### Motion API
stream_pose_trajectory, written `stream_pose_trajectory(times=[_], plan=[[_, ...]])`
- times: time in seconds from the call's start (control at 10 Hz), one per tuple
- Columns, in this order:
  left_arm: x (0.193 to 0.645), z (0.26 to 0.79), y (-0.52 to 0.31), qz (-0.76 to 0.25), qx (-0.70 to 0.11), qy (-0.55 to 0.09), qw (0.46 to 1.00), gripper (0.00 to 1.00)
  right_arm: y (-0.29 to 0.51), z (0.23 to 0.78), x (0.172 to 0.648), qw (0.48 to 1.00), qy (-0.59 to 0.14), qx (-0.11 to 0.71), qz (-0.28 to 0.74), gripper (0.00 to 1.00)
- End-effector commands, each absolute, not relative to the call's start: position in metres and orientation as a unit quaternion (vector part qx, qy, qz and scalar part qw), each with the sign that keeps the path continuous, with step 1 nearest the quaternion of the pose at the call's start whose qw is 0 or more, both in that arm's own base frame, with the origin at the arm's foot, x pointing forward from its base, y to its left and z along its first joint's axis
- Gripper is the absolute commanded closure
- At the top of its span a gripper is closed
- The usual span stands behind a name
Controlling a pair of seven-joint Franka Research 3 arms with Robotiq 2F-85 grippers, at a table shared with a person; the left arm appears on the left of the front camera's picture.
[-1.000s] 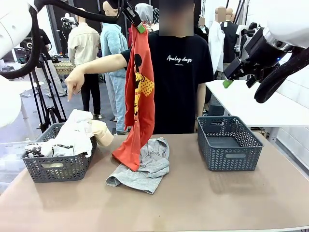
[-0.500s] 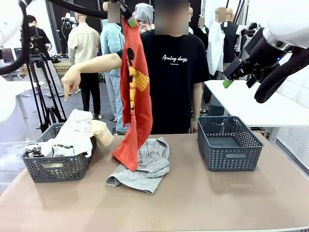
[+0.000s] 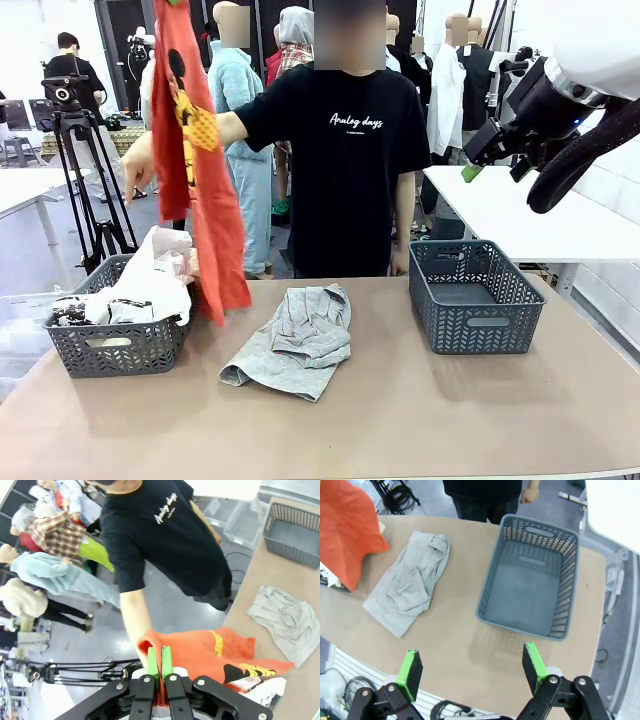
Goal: Sort the tops and bottoms.
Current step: Sort the clothes according to human instructions.
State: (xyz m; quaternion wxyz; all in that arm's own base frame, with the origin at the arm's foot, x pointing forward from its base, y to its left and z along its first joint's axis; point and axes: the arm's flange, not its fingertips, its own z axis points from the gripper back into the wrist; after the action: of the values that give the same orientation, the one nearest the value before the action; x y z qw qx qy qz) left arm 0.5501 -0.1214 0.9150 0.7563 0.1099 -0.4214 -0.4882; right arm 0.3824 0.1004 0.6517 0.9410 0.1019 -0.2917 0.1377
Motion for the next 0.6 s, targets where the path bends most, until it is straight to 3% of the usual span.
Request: stream_pose_trajectory(times=[0.0, 0.2, 0.3, 0.5], plan=[[0.571, 0.976, -0.113, -0.475, 0.138, -0.448, 0.744, 1.00, 0.100, 0.649, 0.380, 0.943, -0.288, 0.101, 0.132, 0.00], [0.564, 0.982, -0.105, -0.463, 0.153, -0.450, 0.748, 1.00, 0.100, 0.649, 0.380, 0.943, -0.288, 0.101, 0.132, 0.00], [0.535, 0.937, -0.104, -0.467, 0.136, -0.446, 0.751, 1.00, 0.100, 0.649, 0.380, 0.943, -0.288, 0.101, 0.132, 0.00], [0.535, 0.937, -0.104, -0.467, 0.136, -0.446, 0.751, 1.00, 0.100, 0.649, 0.380, 0.943, -0.288, 0.101, 0.132, 0.00]])
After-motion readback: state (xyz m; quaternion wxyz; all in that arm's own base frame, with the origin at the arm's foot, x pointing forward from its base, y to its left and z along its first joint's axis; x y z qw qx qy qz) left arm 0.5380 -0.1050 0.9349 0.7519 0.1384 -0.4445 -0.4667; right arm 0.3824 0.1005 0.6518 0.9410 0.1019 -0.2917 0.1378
